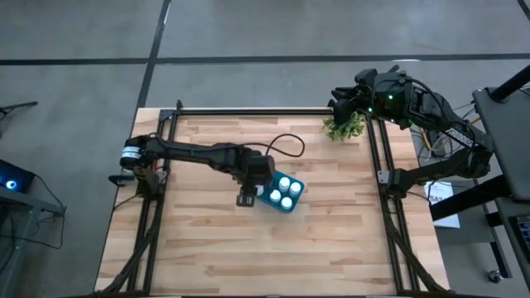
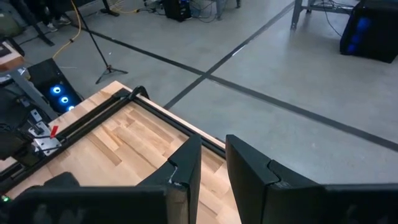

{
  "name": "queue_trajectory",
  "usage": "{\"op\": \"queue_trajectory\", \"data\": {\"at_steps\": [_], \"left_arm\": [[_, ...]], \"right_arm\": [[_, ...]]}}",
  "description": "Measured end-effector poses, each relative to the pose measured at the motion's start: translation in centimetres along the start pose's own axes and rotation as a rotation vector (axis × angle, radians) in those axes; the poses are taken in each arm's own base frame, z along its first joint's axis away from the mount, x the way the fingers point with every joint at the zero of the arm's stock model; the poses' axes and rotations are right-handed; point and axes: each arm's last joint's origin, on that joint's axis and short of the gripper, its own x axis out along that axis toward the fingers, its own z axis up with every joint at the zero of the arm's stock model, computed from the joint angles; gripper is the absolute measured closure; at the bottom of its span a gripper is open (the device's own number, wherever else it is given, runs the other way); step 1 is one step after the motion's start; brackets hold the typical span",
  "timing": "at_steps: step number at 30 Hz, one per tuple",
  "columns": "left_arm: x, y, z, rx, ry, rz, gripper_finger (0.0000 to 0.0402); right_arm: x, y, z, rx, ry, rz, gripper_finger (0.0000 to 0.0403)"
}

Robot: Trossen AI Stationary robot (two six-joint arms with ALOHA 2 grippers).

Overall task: Pick and place pill bottles into a basket
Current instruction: Put the white pill bottle into the blue bin

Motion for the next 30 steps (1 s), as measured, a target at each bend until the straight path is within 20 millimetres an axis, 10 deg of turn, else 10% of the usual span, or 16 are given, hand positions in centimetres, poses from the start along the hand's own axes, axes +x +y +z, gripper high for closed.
{"op": "queue_trajectory", "data": {"at_steps": [30], "left_arm": [[6.5, 2.1, 0.1, -0.035, 0.035, -0.003, 0.0262]], "right_arm": [[0.0, -0.1, 0.0, 0.009, -0.011, -0.026, 0.0335]]}}
